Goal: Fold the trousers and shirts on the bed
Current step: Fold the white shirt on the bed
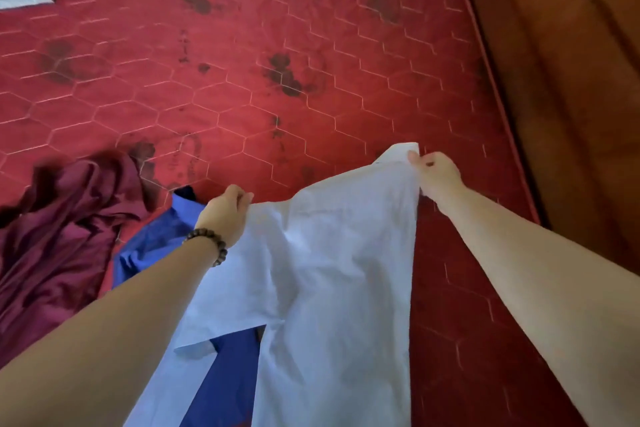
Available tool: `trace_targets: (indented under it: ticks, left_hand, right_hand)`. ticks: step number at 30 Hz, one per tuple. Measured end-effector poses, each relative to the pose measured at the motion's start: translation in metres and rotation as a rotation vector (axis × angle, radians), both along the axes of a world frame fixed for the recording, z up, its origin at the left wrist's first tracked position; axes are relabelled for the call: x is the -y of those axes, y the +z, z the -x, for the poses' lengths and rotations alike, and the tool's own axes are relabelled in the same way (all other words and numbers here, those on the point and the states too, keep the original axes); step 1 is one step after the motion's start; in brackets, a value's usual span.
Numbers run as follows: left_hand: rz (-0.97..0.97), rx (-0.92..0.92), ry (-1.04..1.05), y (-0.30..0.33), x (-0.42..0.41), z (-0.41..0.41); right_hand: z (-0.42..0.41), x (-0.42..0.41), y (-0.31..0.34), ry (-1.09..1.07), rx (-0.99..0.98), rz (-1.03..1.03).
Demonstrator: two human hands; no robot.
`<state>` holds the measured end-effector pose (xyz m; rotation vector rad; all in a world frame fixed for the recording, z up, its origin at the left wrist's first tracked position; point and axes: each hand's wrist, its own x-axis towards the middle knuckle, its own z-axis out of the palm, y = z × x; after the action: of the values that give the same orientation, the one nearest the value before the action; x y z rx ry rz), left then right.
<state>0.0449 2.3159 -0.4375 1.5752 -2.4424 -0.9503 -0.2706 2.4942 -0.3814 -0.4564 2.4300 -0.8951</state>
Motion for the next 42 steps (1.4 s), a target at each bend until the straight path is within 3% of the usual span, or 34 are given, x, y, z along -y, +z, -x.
trace_targets:
  ticks: [3,5,7,10,13,18,20,22,24,26,29,31,34,42]
  left_hand:
    - [-0.167,0.310,-0.043,-0.058,0.009,0.002]
    - [-0.128,0.377,-0.061,-0.083,0.007,-0.003]
    - [-0.063,0.366,-0.055,-0.096,0.007,-0.006]
    - [-0.117,0.354,-0.059,-0.096,0.011,-0.005]
    - [-0.166,0.216,-0.027,-0.092,0.012,-0.008]
    - [0.046,0.055,0.010,-0.073,0.033,0.002]
    - [0.112,0.114,0.076,-0.065,0.044,0.018]
    - [0.225,0.301,0.117,-0.059,0.043,0.034]
    - [0.339,0.329,0.048,-0.053,0.029,0.051]
    - [0.372,0.192,-0.135,-0.051,0.000,0.070]
    - [0.413,-0.002,-0.521,-0.069,-0.059,0.091]
    - [0.319,0.128,-0.658,-0.089,-0.083,0.093]
    - [0.322,0.345,-0.621,-0.124,-0.067,0.071]
    - [0.406,0.575,-0.462,-0.108,-0.063,0.062]
  right_hand:
    - [-0.005,-0.007,-0.071,-0.028,0.254,-0.133]
    - [-0.011,-0.018,-0.109,-0.012,0.188,-0.223]
    - [-0.016,-0.021,-0.131,-0.036,0.066,-0.222]
    - [-0.026,-0.009,-0.140,-0.049,0.064,-0.126]
    - [-0.033,0.001,-0.143,-0.009,0.025,-0.038]
    - [0.008,0.035,-0.118,0.026,-0.170,0.037]
    - [0.026,0.055,-0.111,0.066,-0.177,0.005]
    - [0.028,0.062,-0.109,0.066,-0.199,-0.129]
    - [0.016,0.054,-0.112,0.119,-0.395,-0.249]
    - [-0.011,0.042,-0.117,0.272,-0.629,-0.194]
    - [-0.053,0.035,-0.136,0.539,-0.709,-0.103]
    - [-0.074,0.034,-0.153,0.713,-0.617,-0.169]
    - [-0.080,0.027,-0.177,0.817,-0.649,-0.342]
    - [-0.111,0.008,-0.168,0.549,-0.592,-0.421]
